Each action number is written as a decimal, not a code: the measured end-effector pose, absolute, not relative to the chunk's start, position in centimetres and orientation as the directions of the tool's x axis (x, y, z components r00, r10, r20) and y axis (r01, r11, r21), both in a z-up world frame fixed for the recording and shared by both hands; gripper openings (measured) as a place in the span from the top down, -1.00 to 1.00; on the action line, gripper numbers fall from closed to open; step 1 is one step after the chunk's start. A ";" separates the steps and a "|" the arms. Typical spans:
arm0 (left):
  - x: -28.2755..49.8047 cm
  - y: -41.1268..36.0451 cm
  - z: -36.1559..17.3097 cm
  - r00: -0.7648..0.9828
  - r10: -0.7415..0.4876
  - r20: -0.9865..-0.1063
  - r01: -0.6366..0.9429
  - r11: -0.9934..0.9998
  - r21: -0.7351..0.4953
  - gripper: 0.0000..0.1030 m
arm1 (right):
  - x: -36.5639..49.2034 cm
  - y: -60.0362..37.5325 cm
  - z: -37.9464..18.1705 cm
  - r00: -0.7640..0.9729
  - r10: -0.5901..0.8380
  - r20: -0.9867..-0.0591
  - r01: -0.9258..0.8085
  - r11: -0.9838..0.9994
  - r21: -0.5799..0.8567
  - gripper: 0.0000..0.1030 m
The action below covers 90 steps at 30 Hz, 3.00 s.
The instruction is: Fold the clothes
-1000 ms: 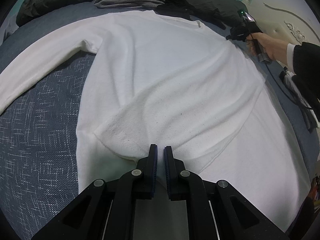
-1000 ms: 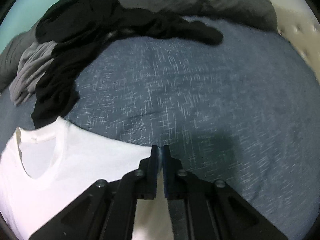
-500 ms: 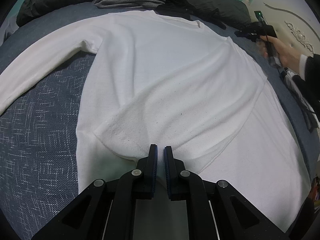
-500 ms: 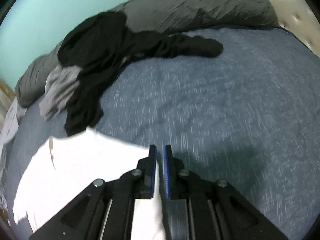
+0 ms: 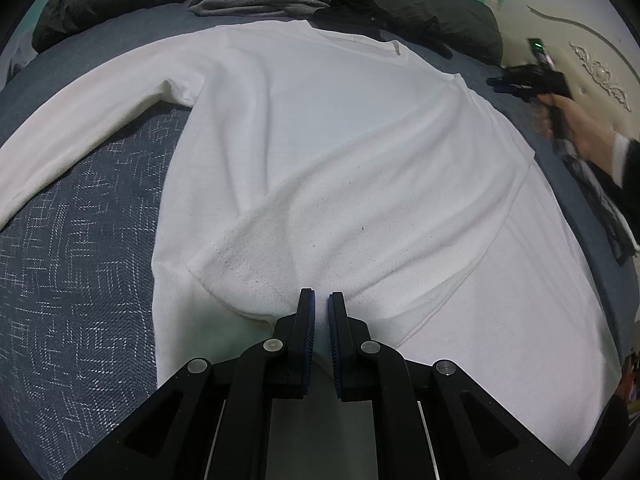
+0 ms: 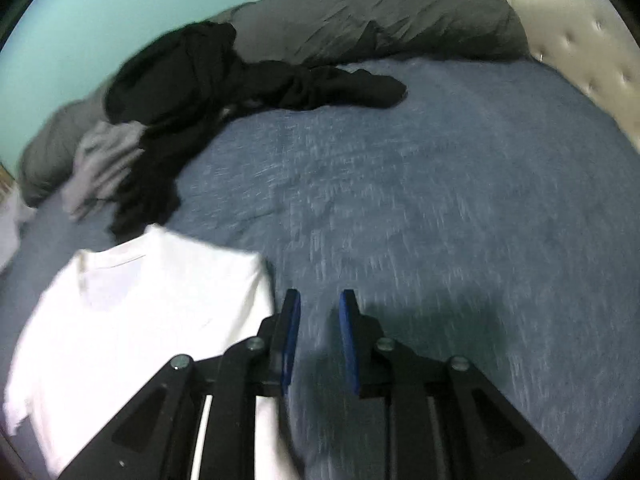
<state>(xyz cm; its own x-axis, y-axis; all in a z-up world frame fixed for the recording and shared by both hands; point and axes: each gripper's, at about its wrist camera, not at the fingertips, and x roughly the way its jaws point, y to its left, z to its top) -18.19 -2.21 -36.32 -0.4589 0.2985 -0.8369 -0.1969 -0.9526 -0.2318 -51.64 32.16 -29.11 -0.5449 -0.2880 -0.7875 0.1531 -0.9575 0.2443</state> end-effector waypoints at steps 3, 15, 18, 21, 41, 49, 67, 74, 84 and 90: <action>-18.2 -2.2 -36.3 -0.458 0.302 -0.836 -0.193 -0.952 -0.238 0.86 | -48.0 33.5 -29.0 -0.510 -0.368 -0.778 0.188 -0.930 0.317 0.62; -17.7 -2.7 -36.2 -0.461 0.295 -0.837 -0.185 -0.954 -0.235 0.86 | -39.8 35.5 -32.2 -0.449 -0.390 -0.804 0.163 -0.920 0.356 0.80; -17.9 -2.4 -36.3 -0.462 0.290 -0.838 -0.187 -0.956 -0.227 0.86 | -39.2 36.3 -32.6 -0.466 -0.381 -0.798 0.140 -0.923 0.359 1.00; -18.2 -2.1 -36.4 -0.464 0.287 -0.838 -0.188 -0.956 -0.224 0.86 | -39.4 37.3 -32.7 -0.488 -0.349 -0.800 0.087 -0.931 0.354 1.00; -18.0 -2.4 -35.6 -0.467 0.296 -0.833 -0.169 -0.955 -0.245 0.86 | -27.9 29.3 -29.4 -0.523 -0.590 -0.615 0.218 -0.790 0.572 0.93; -15.6 -5.1 -31.1 -0.487 0.266 -0.832 -0.114 -0.964 -0.242 0.67 | -22.6 25.2 -28.7 -0.489 -0.679 -0.548 0.295 -0.720 0.629 0.93; -8.7 -29.2 -28.5 -0.457 -0.030 -0.889 0.341 -0.929 -0.144 0.33 | -21.0 24.6 -30.8 -0.497 -0.710 -0.499 0.257 -0.670 0.696 0.90; -8.6 -35.1 -28.9 -0.432 -0.095 -0.897 0.458 -0.880 -0.127 0.33 | -21.1 24.4 -30.8 -0.499 -0.711 -0.495 0.258 -0.668 0.698 0.88; -7.7 -41.2 -30.6 -0.396 -0.146 -0.907 0.579 -0.806 -0.123 0.33 | -21.2 23.8 -30.8 -0.492 -0.712 -0.501 0.270 -0.672 0.689 0.88; -7.4 -42.8 -31.3 -0.393 -0.162 -0.905 0.601 -0.790 -0.120 0.33 | -21.2 23.6 -30.8 -0.493 -0.712 -0.501 0.275 -0.673 0.686 0.88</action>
<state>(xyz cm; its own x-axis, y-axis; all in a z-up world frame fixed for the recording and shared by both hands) -7.45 -42.76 -31.33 -0.3934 -0.1624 -0.9049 0.6015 -0.7899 -0.1197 -21.17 23.58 -30.82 -0.4931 -0.7115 -0.5006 0.2750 -0.6733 0.6863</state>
